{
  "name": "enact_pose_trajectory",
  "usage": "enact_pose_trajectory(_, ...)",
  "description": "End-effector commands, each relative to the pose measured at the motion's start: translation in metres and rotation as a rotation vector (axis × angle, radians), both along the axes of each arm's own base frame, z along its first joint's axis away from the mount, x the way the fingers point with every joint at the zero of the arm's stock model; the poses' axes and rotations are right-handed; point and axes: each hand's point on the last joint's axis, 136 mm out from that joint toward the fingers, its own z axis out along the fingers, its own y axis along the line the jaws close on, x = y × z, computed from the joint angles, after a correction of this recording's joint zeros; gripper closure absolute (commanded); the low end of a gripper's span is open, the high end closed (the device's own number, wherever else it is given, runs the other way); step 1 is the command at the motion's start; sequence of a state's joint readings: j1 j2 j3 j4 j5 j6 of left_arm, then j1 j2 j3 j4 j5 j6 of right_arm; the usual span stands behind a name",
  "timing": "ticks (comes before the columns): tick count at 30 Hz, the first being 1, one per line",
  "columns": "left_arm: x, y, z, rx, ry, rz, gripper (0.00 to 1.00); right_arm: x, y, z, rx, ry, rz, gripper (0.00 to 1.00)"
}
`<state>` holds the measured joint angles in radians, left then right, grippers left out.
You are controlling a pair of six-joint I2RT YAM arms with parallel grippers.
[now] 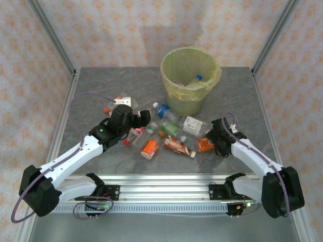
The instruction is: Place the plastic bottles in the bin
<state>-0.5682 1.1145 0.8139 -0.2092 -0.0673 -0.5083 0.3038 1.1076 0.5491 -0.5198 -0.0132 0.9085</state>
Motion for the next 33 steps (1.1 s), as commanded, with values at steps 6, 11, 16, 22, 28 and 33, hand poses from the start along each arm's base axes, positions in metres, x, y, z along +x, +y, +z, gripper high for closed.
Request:
enact_pose_trajectory(6,0.001,0.003,0.014,-0.022,-0.042,0.033,0.00,-0.003,-0.026,-0.011,-0.120,0.005,-0.070,0.18)
enact_pose_trajectory(11,0.001,0.007,0.018,-0.019,-0.052,0.050,0.00,-0.001,-0.031,-0.015,-0.150,0.027,-0.067,0.18)
enact_pose_trajectory(16,0.002,0.011,0.020,-0.004,-0.054,0.063,0.00,0.004,-0.028,-0.024,-0.154,0.059,-0.054,0.16)
enact_pose_trajectory(22,0.002,0.013,0.023,0.015,-0.057,0.068,0.00,0.013,-0.026,-0.023,-0.165,0.063,-0.046,0.19)
enact_pose_trajectory(28,0.000,0.015,0.025,0.019,-0.060,0.072,0.00,0.018,-0.032,-0.008,-0.211,0.048,-0.042,0.30)
enact_pose_trajectory(33,-0.001,0.019,0.028,0.013,-0.078,0.087,0.00,0.020,-0.043,0.020,-0.283,0.015,-0.033,0.37)
